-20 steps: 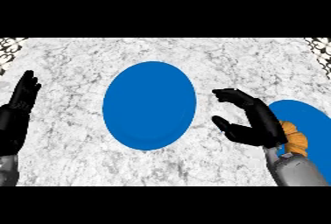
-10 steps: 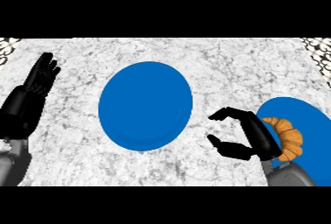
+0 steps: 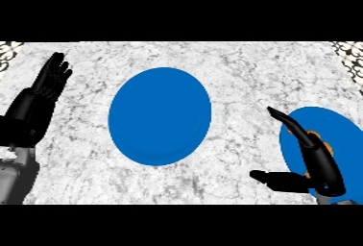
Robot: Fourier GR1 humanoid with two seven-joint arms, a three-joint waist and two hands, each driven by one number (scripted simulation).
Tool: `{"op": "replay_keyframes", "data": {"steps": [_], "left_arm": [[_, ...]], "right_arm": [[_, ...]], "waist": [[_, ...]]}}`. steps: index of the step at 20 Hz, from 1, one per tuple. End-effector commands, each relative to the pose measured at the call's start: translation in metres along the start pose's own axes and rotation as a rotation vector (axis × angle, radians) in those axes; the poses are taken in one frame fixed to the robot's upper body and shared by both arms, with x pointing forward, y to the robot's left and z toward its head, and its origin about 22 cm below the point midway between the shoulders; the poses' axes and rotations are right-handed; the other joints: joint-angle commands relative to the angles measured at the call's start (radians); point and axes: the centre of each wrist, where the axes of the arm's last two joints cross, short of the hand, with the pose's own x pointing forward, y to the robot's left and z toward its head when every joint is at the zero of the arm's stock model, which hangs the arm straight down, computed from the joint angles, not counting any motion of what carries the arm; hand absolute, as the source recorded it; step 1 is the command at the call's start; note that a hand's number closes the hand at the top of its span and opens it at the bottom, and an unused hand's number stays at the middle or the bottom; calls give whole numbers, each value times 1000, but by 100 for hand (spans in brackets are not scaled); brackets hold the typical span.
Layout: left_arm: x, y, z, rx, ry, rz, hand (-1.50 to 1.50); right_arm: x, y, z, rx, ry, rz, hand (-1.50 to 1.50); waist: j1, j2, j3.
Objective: Pick the croissant from the plate and place it in the plate
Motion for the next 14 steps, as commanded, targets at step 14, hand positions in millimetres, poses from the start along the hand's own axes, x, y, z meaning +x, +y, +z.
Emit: {"op": "replay_keyframes", "data": {"steps": [14], "left_arm": [[4,-14,-8,-23,-8,0,0]], "right_arm": [[91,-92,-27,474,594,741,-150]], "waist": [[10,3,-5]]}}
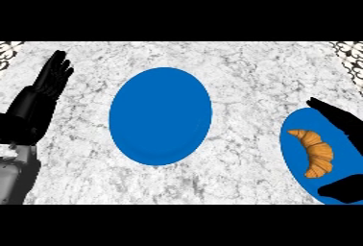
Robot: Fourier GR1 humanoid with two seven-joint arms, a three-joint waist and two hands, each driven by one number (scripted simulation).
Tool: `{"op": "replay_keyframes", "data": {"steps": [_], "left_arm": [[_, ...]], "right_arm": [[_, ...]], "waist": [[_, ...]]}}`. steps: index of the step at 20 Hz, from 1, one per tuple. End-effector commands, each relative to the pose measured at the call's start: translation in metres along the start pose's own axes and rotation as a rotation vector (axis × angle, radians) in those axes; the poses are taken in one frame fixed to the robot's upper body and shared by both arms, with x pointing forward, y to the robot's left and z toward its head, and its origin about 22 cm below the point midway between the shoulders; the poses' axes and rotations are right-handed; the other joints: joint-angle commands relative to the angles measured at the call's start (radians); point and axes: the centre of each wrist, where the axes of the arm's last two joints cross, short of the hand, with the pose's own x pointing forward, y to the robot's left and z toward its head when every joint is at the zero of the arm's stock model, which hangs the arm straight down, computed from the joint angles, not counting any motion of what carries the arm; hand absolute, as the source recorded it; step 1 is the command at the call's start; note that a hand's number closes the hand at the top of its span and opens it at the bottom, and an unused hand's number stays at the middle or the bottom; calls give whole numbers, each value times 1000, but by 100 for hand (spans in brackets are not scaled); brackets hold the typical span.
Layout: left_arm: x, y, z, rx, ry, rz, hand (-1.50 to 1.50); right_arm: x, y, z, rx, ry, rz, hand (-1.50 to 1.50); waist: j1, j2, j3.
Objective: Pick the croissant from the plate and place it in the plate
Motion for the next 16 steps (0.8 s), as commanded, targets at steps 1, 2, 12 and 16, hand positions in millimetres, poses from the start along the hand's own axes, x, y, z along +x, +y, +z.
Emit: {"op": "replay_keyframes", "data": {"steps": [1,2,12,16], "left_arm": [[-7,6,0,12,4,7,0],[-8,-5,-2,-17,3,22,0],[6,10,-14,-6,-1,18,0],[8,-12,2,-6,-10,12,0]], "right_arm": [[8,-16,6,189,163,166,-150],[12,-31,-4,196,171,155,-150],[18,-2,-32,228,272,208,-150],[1,-4,-35,260,380,281,-150]], "waist": [[7,4,1],[21,7,2],[13,4,5],[13,2,5]]}}
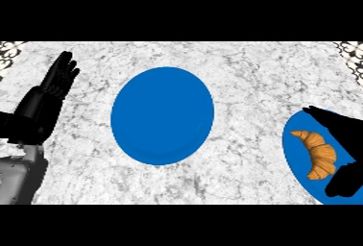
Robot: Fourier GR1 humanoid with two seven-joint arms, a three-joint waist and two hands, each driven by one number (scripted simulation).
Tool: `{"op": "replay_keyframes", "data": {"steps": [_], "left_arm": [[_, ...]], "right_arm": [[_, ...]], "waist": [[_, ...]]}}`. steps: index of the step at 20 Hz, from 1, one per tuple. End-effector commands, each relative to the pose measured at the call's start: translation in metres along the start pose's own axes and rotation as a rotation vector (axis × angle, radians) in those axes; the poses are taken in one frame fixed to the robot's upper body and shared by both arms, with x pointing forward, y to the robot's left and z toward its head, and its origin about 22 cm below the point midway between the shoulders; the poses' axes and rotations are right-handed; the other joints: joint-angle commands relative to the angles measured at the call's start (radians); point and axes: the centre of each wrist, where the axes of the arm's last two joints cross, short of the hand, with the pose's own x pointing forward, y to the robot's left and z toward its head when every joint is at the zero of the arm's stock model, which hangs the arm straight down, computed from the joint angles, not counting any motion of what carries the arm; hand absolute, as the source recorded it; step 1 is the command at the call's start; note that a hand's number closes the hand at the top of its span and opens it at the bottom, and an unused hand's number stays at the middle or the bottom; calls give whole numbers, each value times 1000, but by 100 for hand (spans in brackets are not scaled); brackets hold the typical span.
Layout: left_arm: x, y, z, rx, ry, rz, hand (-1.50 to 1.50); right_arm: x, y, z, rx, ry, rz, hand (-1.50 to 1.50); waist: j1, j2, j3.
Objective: Pick the croissant from the plate and place it in the plate
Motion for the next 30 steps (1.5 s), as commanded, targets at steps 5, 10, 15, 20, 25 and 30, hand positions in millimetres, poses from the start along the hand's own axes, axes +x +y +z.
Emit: {"op": "replay_keyframes", "data": {"steps": [5,10,15,20,25,30], "left_arm": [[-2,-6,11,-5,7,23,0],[-1,-3,0,4,-2,3,0],[17,-4,-3,9,5,-18,0],[-10,7,-3,15,-13,0,0],[20,-8,4,16,-14,-5,0],[1,4,4,-2,-7,3,0]], "right_arm": [[-8,1,-45,48,108,52,-150],[-9,43,-32,65,92,36,-150],[-34,52,-52,118,83,44,-150],[-44,70,-49,127,131,60,-150],[-27,66,-74,128,165,116,-150],[-40,71,-81,-133,25,85,150]], "waist": [[8,2,0],[-5,-1,0],[-4,0,1],[-9,-1,0],[-1,-1,0],[2,0,1]]}}
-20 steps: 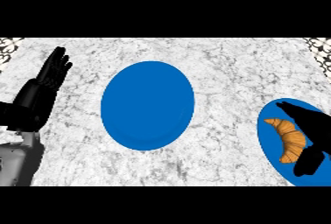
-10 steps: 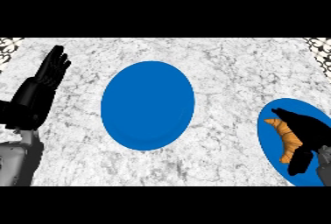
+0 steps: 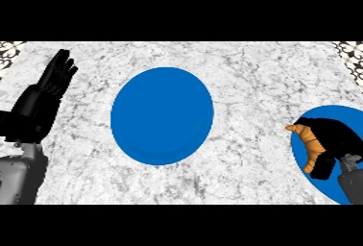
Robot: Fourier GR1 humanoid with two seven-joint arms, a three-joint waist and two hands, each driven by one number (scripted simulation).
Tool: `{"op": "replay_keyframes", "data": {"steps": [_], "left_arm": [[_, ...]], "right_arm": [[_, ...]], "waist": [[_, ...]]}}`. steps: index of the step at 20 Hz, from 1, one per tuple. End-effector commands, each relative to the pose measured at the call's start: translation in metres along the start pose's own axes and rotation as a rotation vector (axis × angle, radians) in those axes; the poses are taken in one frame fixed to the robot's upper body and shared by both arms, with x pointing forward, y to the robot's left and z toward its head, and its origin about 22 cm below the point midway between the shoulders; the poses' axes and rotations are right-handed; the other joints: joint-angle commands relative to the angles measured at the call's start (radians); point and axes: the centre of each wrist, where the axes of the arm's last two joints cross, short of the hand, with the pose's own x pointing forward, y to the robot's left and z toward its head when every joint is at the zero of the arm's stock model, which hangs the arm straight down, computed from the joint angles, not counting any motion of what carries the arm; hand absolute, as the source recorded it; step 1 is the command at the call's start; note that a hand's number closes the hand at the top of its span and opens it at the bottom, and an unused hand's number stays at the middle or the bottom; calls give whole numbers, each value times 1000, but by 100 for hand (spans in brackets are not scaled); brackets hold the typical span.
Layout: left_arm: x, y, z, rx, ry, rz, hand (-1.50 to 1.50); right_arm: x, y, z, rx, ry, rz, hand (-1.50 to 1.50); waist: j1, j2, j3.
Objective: Pick the croissant from the plate and place it in the plate
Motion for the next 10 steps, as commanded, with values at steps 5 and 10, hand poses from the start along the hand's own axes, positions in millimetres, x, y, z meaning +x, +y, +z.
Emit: {"op": "replay_keyframes", "data": {"steps": [5,10], "left_arm": [[-6,18,9,55,47,-19,0],[-12,35,18,123,70,-42,0]], "right_arm": [[21,50,32,-159,261,-128,150],[21,86,70,-211,545,-233,150]], "waist": [[-61,-17,1],[-139,-37,-4]]}}
